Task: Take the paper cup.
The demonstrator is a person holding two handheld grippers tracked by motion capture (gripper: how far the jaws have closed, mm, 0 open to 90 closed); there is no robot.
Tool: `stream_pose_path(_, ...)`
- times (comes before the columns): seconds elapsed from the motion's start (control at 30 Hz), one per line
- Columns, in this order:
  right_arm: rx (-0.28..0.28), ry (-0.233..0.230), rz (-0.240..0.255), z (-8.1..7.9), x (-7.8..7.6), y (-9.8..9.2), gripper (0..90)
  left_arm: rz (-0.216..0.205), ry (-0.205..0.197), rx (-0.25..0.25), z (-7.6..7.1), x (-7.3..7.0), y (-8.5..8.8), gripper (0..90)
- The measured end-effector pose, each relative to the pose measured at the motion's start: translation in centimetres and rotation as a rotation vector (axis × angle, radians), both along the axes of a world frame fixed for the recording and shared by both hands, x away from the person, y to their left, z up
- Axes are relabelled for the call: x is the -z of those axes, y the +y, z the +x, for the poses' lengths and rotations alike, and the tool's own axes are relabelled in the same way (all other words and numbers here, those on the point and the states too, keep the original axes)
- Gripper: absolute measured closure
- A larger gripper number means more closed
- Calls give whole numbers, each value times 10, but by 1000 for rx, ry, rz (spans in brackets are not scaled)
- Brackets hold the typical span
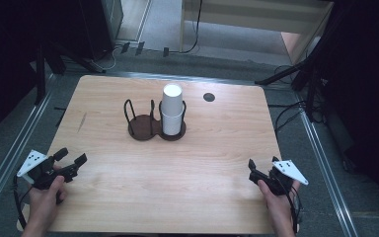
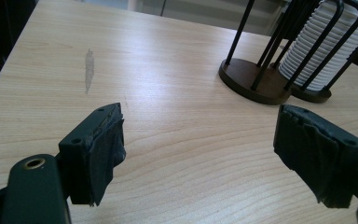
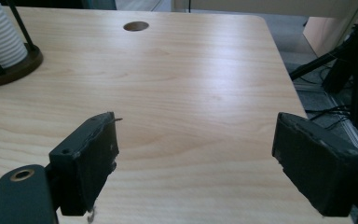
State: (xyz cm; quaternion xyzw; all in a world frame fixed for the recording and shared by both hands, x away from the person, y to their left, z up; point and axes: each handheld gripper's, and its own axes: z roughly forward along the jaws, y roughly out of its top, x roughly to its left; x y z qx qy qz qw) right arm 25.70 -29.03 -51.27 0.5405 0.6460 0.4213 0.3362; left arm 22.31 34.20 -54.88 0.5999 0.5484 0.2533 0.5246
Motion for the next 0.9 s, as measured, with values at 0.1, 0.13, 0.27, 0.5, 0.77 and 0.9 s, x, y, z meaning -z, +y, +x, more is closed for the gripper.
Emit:
stream_pose_path(0.1,-19,-1,17,8,-6,11,140,-1,0,2,0,0,0,164)
stream_pose_path(0.13,-26,-3,22,10,-8,15,139,-2,0,3,0,0,0,164)
stream_pose_path(0.27,-54,-6,43,22,-17,34,134,-2,-1,4,0,0,0,165)
stream_pose_path(0.5,-101,-7,64,34,-28,57,105,6,0,8,0,0,0,165)
stream_pose_path(0.77,-152,-24,53,46,-39,86,96,5,0,11,0,0,0,165)
stream_pose_path(0.9,-171,-31,53,52,-43,100,95,4,0,14,0,0,0,165)
